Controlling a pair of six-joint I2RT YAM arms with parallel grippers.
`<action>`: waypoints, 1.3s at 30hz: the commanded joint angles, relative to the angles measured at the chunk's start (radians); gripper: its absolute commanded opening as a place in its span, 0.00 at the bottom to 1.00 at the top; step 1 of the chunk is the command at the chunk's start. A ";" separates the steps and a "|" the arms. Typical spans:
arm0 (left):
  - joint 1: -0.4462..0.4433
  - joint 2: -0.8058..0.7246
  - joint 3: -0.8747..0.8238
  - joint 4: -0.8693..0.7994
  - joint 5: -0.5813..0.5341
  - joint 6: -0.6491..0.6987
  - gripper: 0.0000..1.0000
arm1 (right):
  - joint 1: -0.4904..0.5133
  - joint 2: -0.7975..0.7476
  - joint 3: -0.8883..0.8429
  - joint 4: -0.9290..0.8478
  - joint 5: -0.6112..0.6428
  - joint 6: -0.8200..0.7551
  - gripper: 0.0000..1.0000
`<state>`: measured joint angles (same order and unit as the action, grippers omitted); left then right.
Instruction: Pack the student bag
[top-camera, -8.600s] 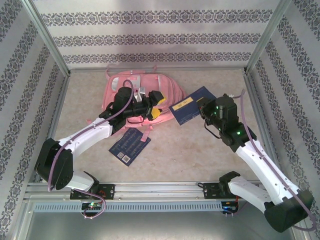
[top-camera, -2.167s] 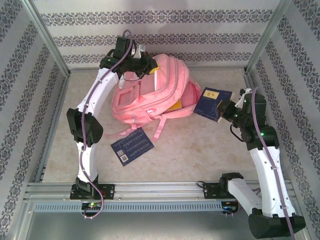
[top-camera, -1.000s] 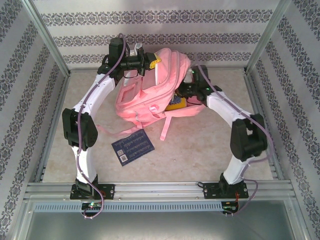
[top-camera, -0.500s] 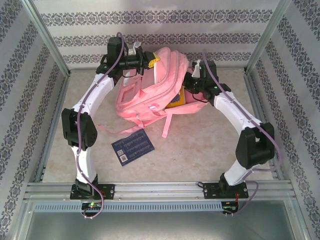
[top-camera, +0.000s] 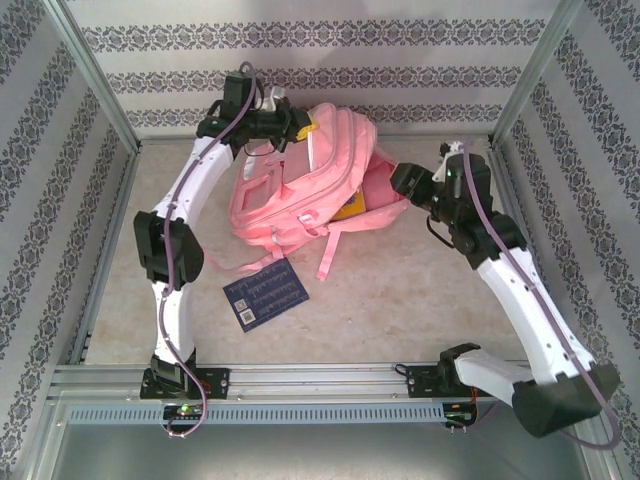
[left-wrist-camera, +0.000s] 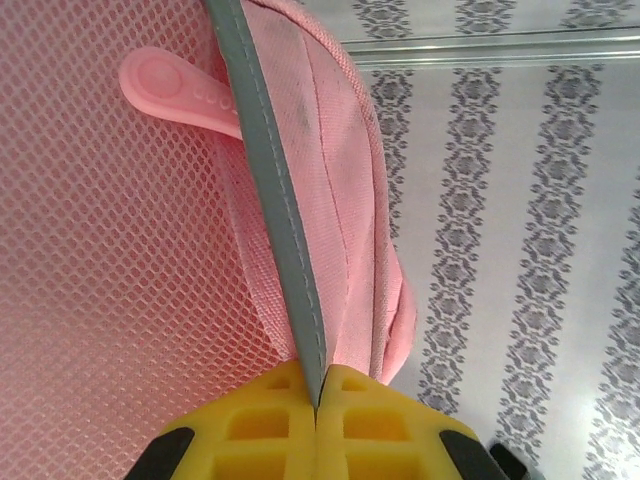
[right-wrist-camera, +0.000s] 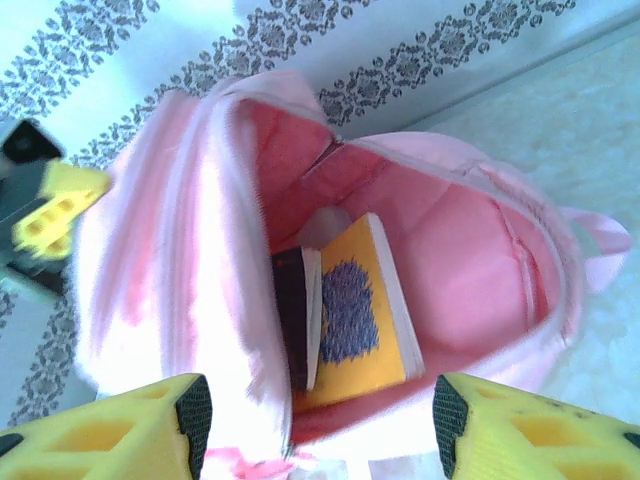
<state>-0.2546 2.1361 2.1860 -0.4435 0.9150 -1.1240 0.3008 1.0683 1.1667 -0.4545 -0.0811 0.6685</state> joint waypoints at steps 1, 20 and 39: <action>-0.033 0.043 0.082 0.046 -0.010 0.014 0.01 | 0.055 -0.071 -0.063 -0.101 0.006 -0.020 0.62; -0.077 -0.391 -0.201 -0.378 -0.529 0.253 0.58 | 0.309 0.069 -0.071 -0.221 -0.255 -0.185 0.64; 0.119 -0.768 -1.342 -0.118 -0.559 0.405 0.66 | 0.496 0.365 -0.004 -0.258 -0.272 -0.171 0.64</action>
<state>-0.1436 1.3365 0.8326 -0.6289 0.3618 -0.8379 0.7883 1.4757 1.1851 -0.6838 -0.3508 0.4835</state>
